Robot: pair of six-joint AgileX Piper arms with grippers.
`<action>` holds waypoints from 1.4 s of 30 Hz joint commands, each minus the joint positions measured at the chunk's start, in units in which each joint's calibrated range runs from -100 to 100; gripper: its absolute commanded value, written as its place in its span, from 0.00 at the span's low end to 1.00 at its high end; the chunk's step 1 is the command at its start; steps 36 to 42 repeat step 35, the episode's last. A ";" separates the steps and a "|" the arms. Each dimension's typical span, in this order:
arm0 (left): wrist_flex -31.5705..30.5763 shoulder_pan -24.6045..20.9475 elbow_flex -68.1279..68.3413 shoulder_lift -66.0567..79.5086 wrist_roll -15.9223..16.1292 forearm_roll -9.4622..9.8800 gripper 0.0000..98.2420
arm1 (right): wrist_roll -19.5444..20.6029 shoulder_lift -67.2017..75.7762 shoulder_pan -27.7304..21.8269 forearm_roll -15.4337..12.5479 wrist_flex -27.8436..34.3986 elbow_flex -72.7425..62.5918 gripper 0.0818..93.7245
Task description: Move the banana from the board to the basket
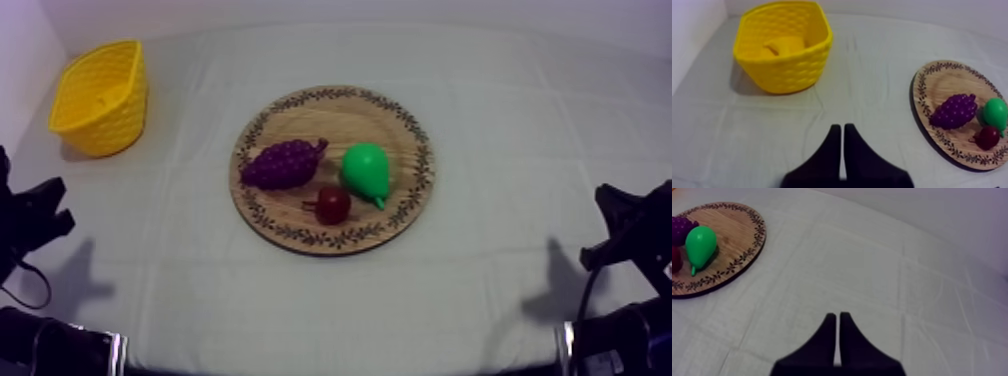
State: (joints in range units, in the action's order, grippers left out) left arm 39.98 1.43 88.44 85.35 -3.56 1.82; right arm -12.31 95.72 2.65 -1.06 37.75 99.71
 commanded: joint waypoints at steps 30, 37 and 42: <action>-6.41 1.49 11.10 14.61 -6.30 0.15 0.00 | 0.02 0.03 0.11 0.01 -0.01 -0.05 0.01; -6.42 1.52 11.11 14.64 -6.29 0.15 0.00 | 0.02 0.03 0.11 0.01 -0.01 -0.05 0.01; -6.42 1.52 11.11 14.64 -6.29 0.15 0.00 | 0.02 0.03 0.11 0.01 -0.01 -0.05 0.01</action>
